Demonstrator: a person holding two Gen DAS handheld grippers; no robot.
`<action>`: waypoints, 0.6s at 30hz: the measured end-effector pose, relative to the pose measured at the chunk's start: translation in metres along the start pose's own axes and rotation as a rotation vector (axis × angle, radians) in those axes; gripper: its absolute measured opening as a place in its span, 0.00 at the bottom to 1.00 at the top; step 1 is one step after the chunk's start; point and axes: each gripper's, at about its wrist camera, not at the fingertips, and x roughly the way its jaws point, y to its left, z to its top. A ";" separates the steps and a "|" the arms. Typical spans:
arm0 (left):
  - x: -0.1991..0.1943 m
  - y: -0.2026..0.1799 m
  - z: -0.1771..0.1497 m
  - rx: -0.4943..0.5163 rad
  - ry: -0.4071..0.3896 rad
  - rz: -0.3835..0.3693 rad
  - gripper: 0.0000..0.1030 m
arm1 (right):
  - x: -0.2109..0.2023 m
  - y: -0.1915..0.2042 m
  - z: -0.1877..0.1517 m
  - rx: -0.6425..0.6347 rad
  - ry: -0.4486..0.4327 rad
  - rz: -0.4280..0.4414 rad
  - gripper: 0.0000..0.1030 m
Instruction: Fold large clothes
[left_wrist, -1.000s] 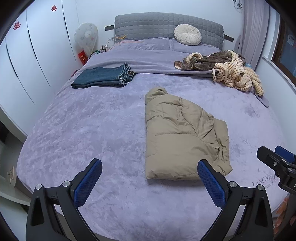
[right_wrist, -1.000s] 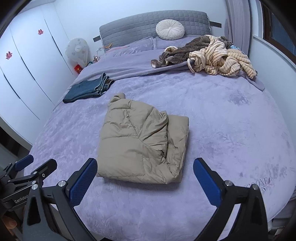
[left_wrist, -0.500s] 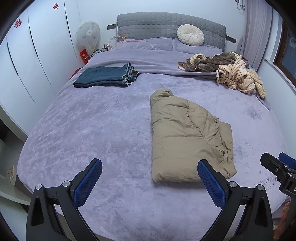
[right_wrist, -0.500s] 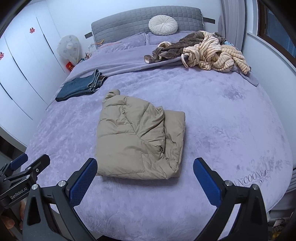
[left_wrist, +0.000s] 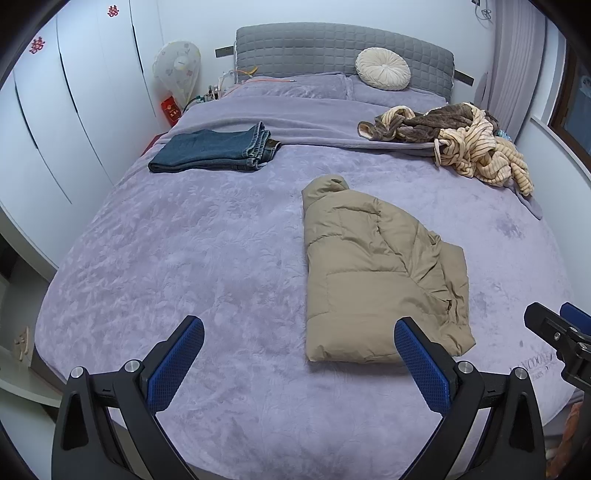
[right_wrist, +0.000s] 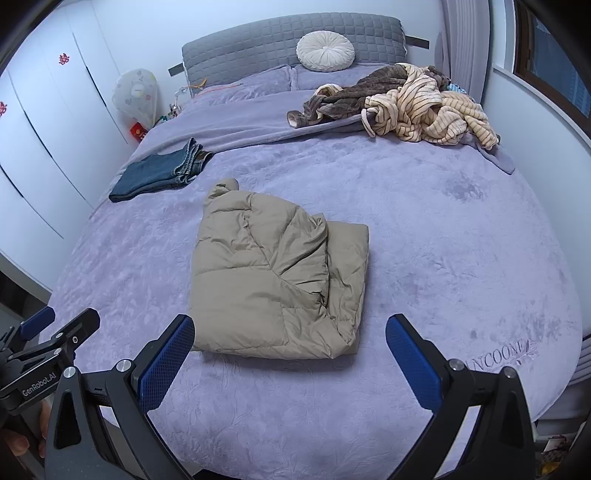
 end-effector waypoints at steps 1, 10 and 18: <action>0.000 0.000 0.000 0.000 0.000 0.000 1.00 | 0.000 0.000 0.000 -0.001 0.000 0.000 1.00; 0.002 0.002 0.001 0.004 -0.001 0.006 1.00 | -0.001 0.001 0.000 0.002 -0.001 0.000 1.00; 0.002 0.003 0.002 0.005 -0.001 0.007 1.00 | 0.000 0.001 0.000 0.000 0.001 0.000 1.00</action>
